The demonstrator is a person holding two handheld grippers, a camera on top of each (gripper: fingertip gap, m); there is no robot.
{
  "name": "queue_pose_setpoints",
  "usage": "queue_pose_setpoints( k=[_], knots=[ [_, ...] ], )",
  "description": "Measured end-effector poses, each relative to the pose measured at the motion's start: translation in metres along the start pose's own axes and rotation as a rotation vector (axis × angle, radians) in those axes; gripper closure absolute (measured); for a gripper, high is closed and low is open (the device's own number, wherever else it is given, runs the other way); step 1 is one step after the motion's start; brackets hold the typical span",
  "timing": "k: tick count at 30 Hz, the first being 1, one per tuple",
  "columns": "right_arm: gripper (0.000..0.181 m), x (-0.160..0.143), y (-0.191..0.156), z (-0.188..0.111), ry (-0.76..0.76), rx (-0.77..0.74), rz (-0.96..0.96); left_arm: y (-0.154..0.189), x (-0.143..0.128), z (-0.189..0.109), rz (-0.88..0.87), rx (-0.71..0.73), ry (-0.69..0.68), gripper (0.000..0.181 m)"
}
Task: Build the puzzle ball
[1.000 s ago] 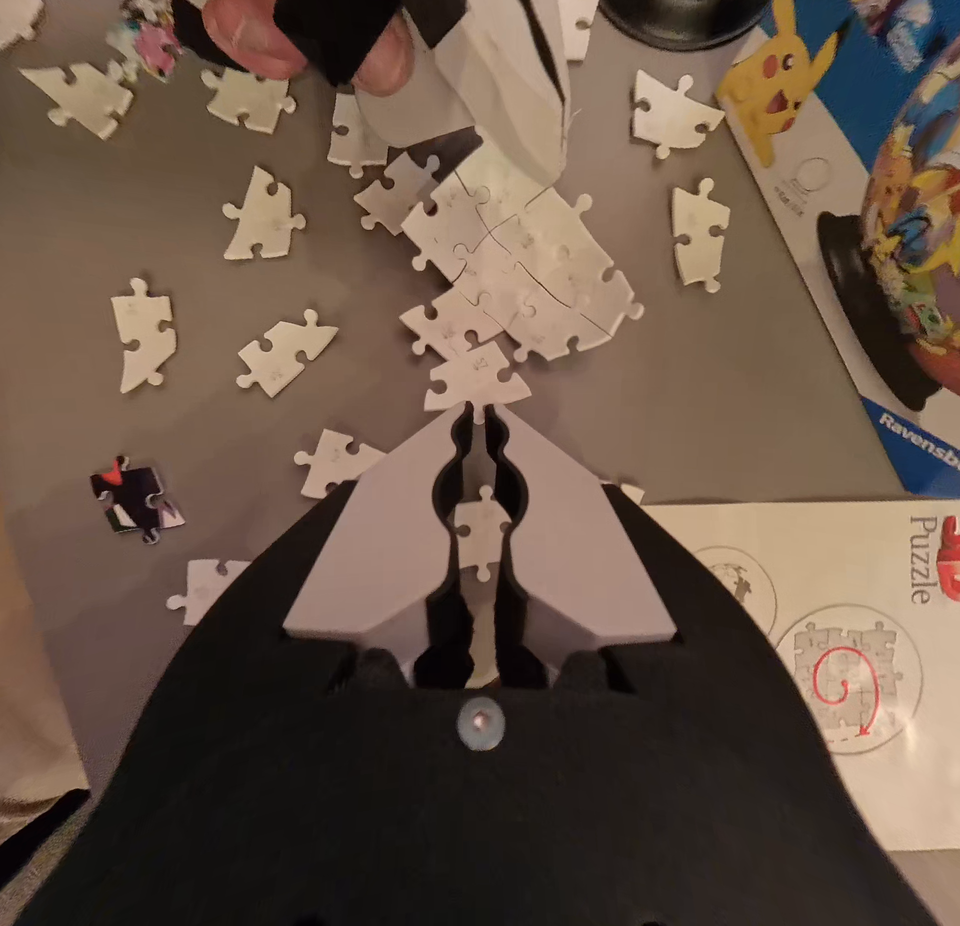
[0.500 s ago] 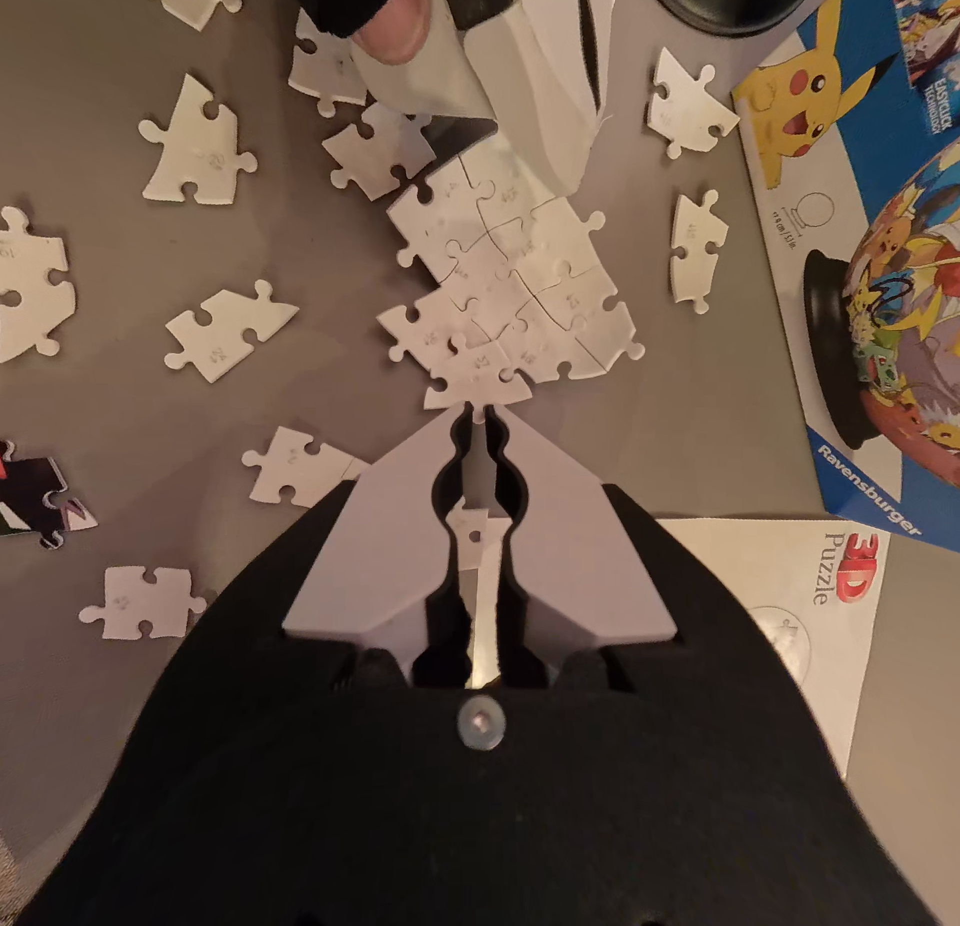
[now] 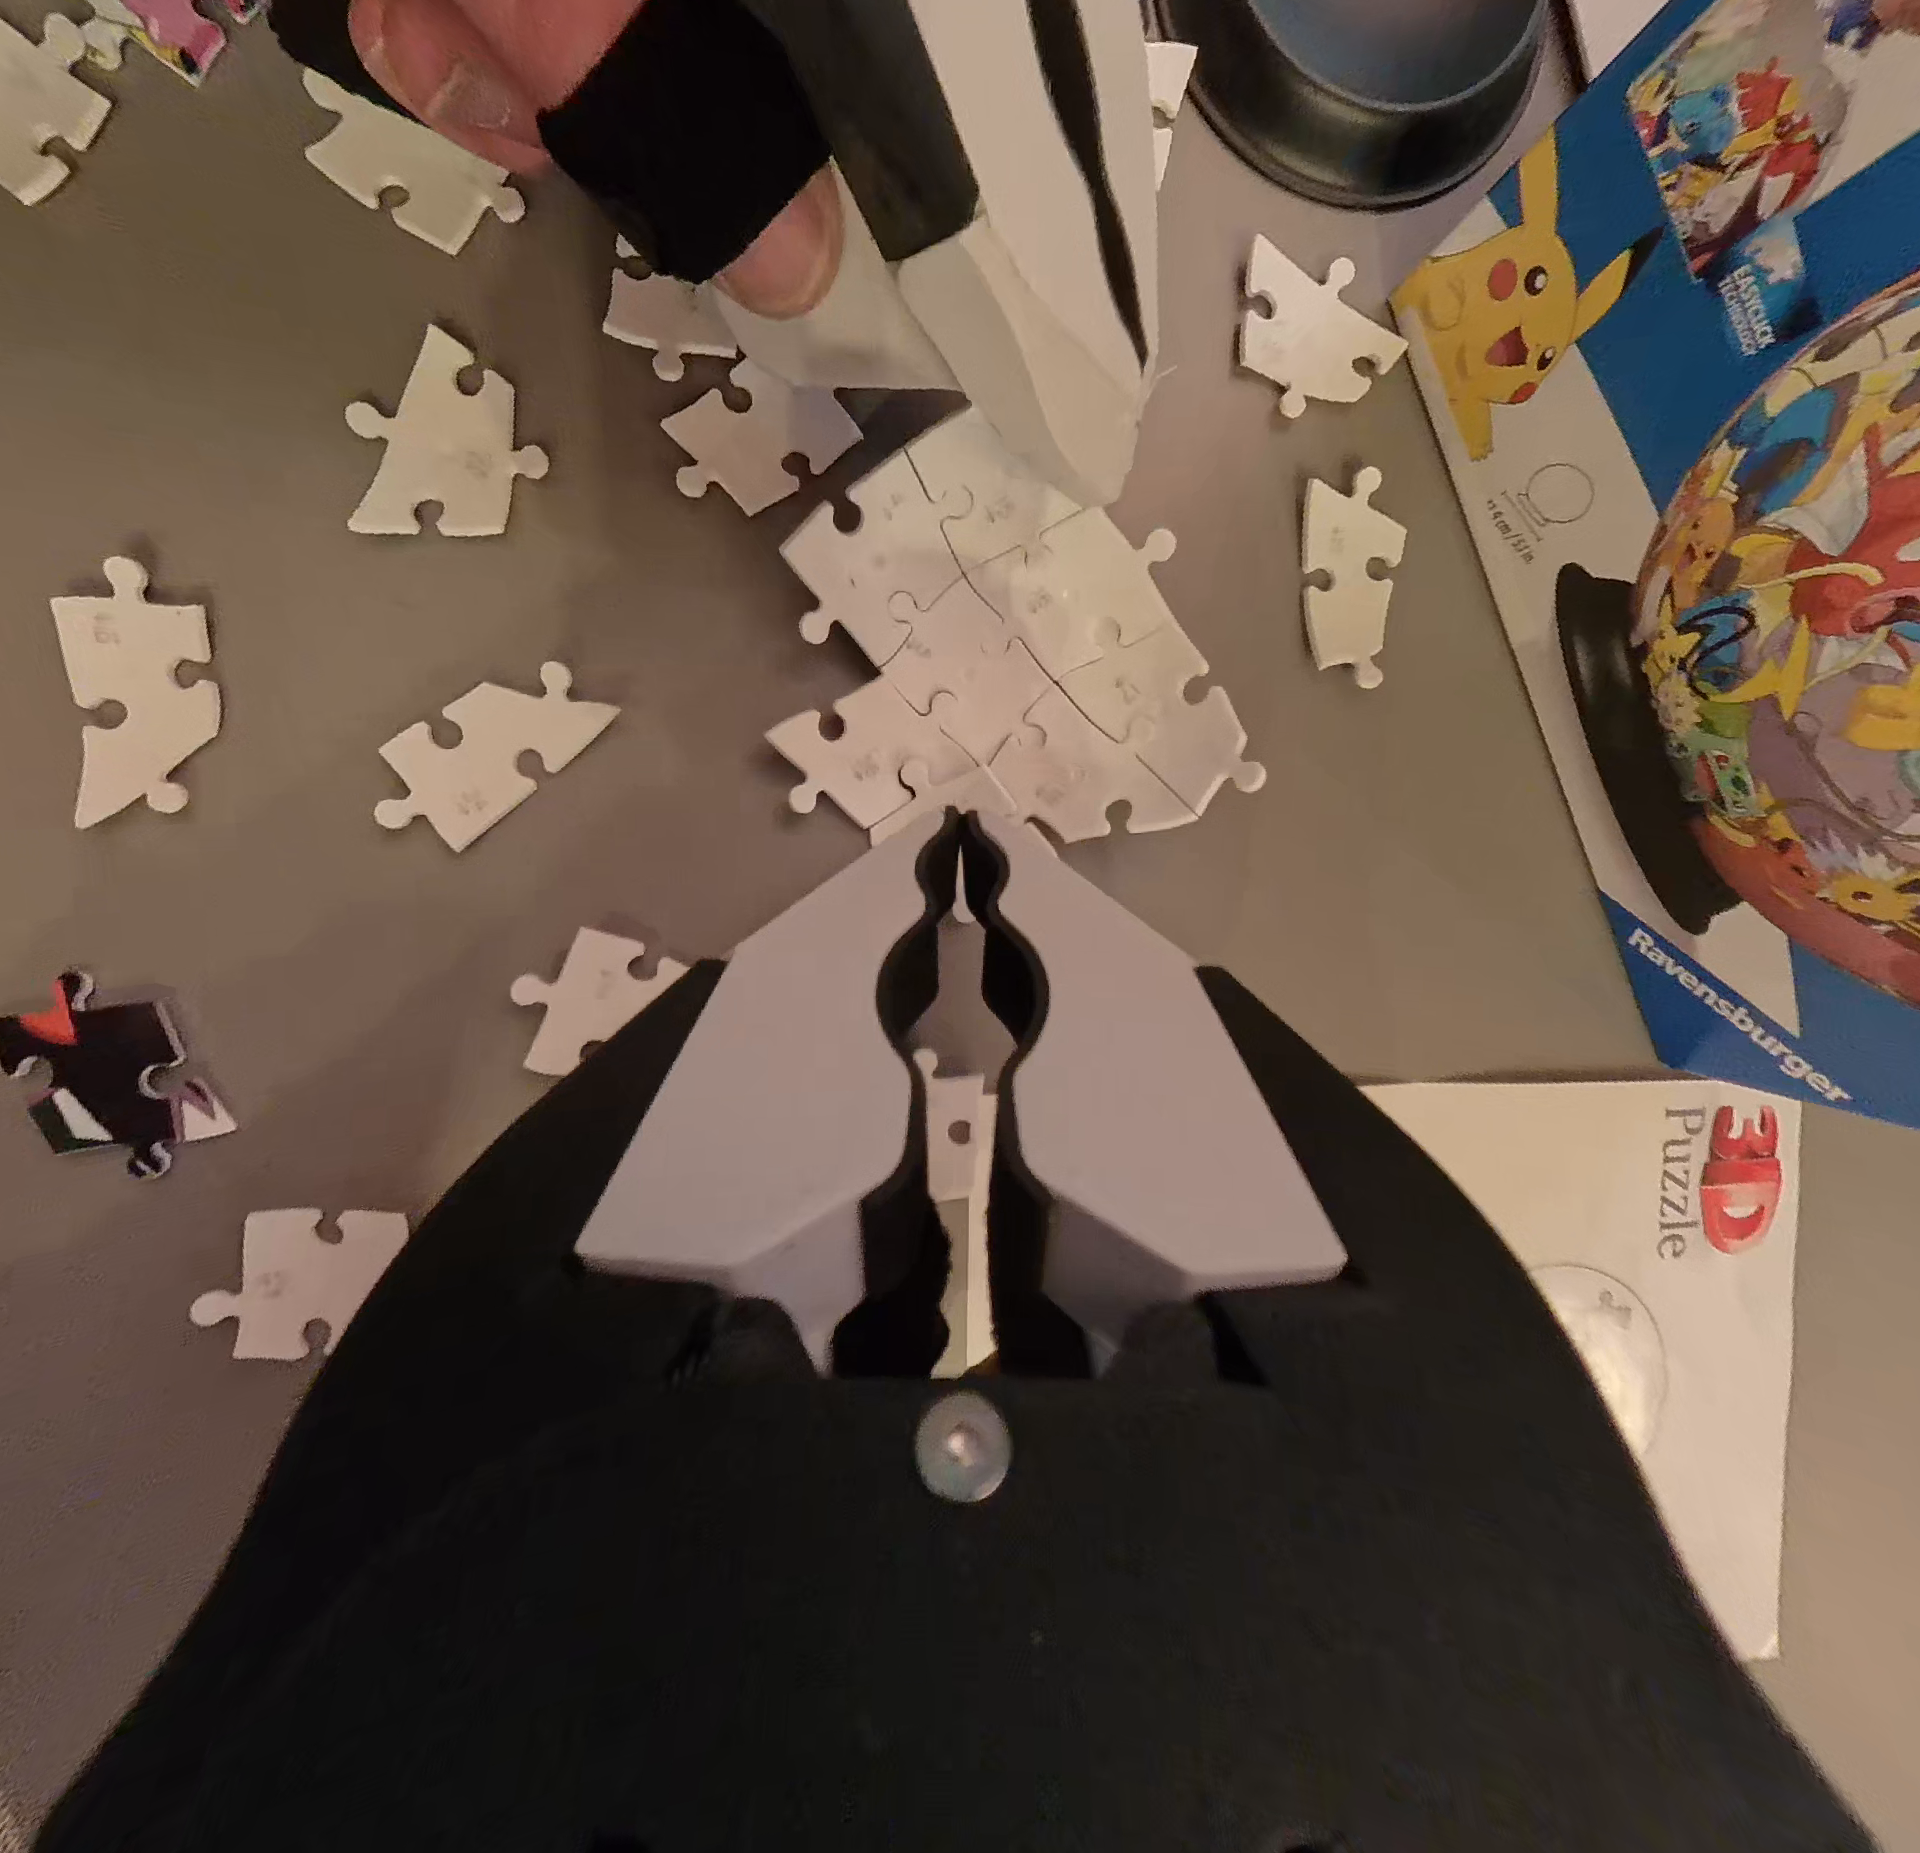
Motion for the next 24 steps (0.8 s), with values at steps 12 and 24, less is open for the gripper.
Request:
queue_pose_setpoints(
  k=[12, 24],
  knots=[
    [0.181, -0.0016, 0.0013, 0.0116, -0.008, 0.001, 0.024, 0.0001, -0.0004, 0.0015, 0.006, -0.003, 0.017, 0.179],
    [0.181, 0.0020, 0.0052, 0.0067, 0.026, 0.009, 0.056, 0.0003, -0.0002, 0.0013, 0.015, 0.006, 0.036, 0.179]
  ],
)
Point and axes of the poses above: each gripper's, where its closed fingertips meet, z out along the fingers, x out of its top, y = z × x across the jaws, the point moved 10 cm from there along -z, back along the fingers, and after that the axes turned 4 degrees about -x, right-handed, at the moved point
